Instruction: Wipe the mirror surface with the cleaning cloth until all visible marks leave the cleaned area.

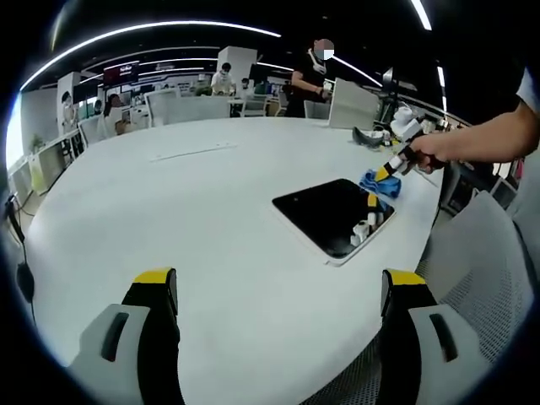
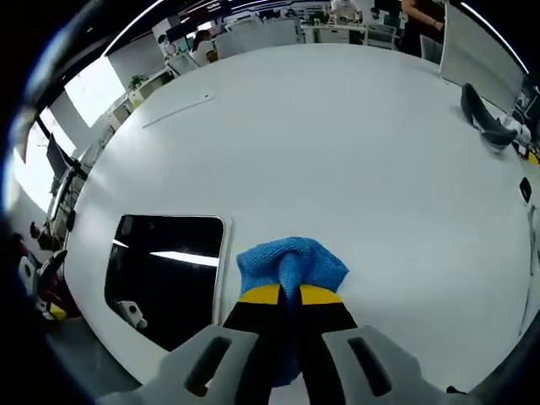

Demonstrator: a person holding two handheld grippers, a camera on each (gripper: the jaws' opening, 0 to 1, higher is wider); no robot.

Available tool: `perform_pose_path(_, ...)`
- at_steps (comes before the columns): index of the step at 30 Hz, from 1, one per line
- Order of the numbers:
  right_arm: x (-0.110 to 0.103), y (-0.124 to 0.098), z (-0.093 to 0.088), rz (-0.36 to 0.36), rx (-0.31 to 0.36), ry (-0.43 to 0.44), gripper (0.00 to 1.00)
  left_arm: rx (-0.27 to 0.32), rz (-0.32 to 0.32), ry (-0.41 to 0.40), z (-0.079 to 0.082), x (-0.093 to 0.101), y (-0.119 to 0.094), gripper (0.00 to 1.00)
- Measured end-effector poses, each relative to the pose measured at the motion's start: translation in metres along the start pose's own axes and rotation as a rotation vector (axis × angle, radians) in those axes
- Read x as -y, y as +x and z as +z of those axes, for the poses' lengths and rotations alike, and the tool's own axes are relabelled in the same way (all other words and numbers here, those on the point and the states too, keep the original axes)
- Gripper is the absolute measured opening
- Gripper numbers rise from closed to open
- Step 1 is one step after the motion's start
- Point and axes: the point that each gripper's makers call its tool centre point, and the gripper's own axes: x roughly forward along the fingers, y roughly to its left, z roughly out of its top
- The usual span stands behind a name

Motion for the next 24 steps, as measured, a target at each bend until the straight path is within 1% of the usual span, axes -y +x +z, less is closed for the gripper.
perform_pose_path(1,-0.001,0.002,-0.005,0.003,-0.011,0.013,0.01,-0.001,0.0,0.0,0.0,0.0,0.0,0.99)
perform_pose_path(4,-0.001,0.002,-0.005,0.002,-0.003,0.04,0.01,-0.002,0.001,0.0,-0.001,-0.001,0.0,0.99)
perform_pose_path(5,-0.002,0.001,-0.006,0.002,-0.005,0.033,0.01,-0.003,0.002,0.0,-0.001,-0.001,0.0,0.99)
perform_pose_path(6,-0.003,0.001,-0.006,0.0,-0.006,-0.005,0.01,-0.003,0.002,0.0,-0.001,-0.001,0.0,0.99)
perform_pose_path(7,-0.003,0.001,-0.006,0.0,-0.006,-0.019,0.01,-0.003,0.001,0.0,-0.001,0.0,0.0,0.99)
perform_pose_path(12,-0.002,0.002,-0.004,-0.012,-0.007,-0.021,0.01,0.0,0.002,0.0,0.0,-0.001,0.0,0.99)
perform_pose_path(14,-0.002,0.0,-0.004,-0.002,-0.004,-0.019,0.02,0.004,0.005,-0.002,0.001,-0.002,0.0,0.99)
perform_pose_path(16,-0.003,-0.003,-0.002,0.012,0.014,-0.017,0.03,0.005,0.007,-0.004,0.001,-0.002,0.0,0.99)
perform_pose_path(18,-0.006,-0.008,0.004,0.029,0.055,-0.037,0.09,0.012,0.01,-0.007,0.002,-0.003,-0.001,0.99)
perform_pose_path(19,-0.006,-0.011,0.008,0.037,0.073,-0.036,0.15,0.013,0.011,-0.007,0.002,-0.003,-0.001,0.99)
perform_pose_path(20,-0.008,-0.013,0.011,0.049,0.088,-0.032,0.23,0.014,0.011,-0.008,0.003,-0.003,-0.001,0.99)
perform_pose_path(21,-0.011,-0.017,0.017,0.075,0.126,-0.039,0.28,0.016,0.011,-0.009,0.003,-0.003,-0.001,0.99)
perform_pose_path(23,-0.012,-0.024,0.021,0.077,0.155,-0.054,0.38,0.019,0.011,-0.009,0.003,-0.003,-0.001,0.99)
perform_pose_path(24,-0.012,-0.027,0.023,0.081,0.165,-0.061,0.4,0.019,0.011,-0.011,0.003,-0.003,-0.001,0.99)
